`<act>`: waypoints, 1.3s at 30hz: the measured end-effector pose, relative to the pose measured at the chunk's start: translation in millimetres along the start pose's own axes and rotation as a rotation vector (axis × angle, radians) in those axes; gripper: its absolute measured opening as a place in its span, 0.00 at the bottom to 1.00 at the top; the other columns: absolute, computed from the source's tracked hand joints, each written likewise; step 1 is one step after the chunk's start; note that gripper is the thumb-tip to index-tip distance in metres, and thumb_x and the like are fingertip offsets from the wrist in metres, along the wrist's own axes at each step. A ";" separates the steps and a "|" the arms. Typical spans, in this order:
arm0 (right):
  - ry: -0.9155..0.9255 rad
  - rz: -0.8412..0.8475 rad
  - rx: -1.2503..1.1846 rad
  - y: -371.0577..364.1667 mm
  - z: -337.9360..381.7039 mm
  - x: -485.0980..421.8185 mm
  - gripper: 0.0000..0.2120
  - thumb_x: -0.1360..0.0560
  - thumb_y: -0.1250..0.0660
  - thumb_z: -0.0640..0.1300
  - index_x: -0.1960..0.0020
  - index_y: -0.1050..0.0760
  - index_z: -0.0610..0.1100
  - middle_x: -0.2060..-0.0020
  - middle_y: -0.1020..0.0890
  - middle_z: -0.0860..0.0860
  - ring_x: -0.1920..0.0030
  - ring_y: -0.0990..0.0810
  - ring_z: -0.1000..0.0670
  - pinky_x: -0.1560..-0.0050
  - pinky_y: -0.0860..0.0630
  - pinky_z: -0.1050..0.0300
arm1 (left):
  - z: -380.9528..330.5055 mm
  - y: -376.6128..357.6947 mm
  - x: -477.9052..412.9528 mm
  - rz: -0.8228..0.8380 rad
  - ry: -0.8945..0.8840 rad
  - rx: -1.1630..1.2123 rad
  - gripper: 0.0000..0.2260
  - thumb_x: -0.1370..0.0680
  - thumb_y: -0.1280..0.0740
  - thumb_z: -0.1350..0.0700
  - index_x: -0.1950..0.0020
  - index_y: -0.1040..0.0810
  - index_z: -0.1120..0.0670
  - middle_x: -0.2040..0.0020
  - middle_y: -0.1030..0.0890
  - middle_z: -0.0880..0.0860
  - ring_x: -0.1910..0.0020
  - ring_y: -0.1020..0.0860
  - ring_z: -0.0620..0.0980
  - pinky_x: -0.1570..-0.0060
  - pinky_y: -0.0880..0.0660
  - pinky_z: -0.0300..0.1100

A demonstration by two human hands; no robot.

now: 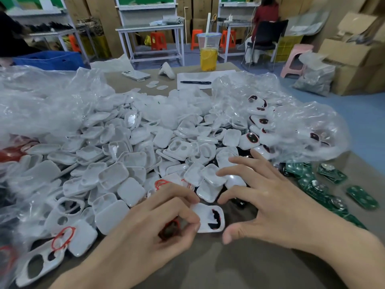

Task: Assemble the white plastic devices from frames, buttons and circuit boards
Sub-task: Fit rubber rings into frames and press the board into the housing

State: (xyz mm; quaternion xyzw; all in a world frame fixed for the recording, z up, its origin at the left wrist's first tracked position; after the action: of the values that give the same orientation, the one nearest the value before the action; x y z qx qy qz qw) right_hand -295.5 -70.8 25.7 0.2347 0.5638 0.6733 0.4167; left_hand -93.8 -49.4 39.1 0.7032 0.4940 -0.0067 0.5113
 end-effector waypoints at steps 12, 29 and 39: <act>-0.013 0.062 0.033 -2.6 -1.3 -2.6 0.22 0.28 0.43 0.76 0.40 0.29 0.67 0.26 0.44 0.67 0.22 0.64 0.62 0.24 0.72 0.52 | -1.8 -10.1 -2.5 0.040 -0.038 -0.058 0.03 0.25 0.31 0.55 0.58 0.21 0.52 0.42 0.22 0.43 0.48 0.22 0.36 0.57 0.26 0.32; 0.005 0.069 0.037 -6.9 3.9 -9.1 0.29 0.33 0.47 0.82 0.46 0.31 0.62 0.24 0.46 0.65 0.24 0.68 0.62 0.24 0.73 0.52 | 3.1 -13.5 -1.1 0.030 -0.073 -0.094 0.05 0.24 0.31 0.53 0.59 0.22 0.52 0.42 0.23 0.43 0.48 0.21 0.36 0.54 0.25 0.32; 0.013 0.061 0.027 -10.6 2.6 -9.7 0.31 0.35 0.47 0.82 0.44 0.32 0.62 0.24 0.44 0.63 0.23 0.66 0.62 0.24 0.70 0.53 | 2.6 -13.6 -3.4 0.054 -0.062 -0.112 0.05 0.23 0.31 0.52 0.59 0.22 0.50 0.44 0.22 0.40 0.55 0.22 0.38 0.59 0.26 0.31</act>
State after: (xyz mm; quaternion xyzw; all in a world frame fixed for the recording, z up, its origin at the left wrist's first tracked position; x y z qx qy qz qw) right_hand -285.0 -77.2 17.7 0.2533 0.5681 0.6795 0.3891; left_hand -103.8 -53.8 30.0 0.6861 0.4583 0.0130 0.5649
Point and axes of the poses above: each hand's wrist, its own x-axis away from the middle knuckle, its own y-axis out of the back of the hand, z = x × y, the point moved 5 cm from there along -x, towards the middle knuckle
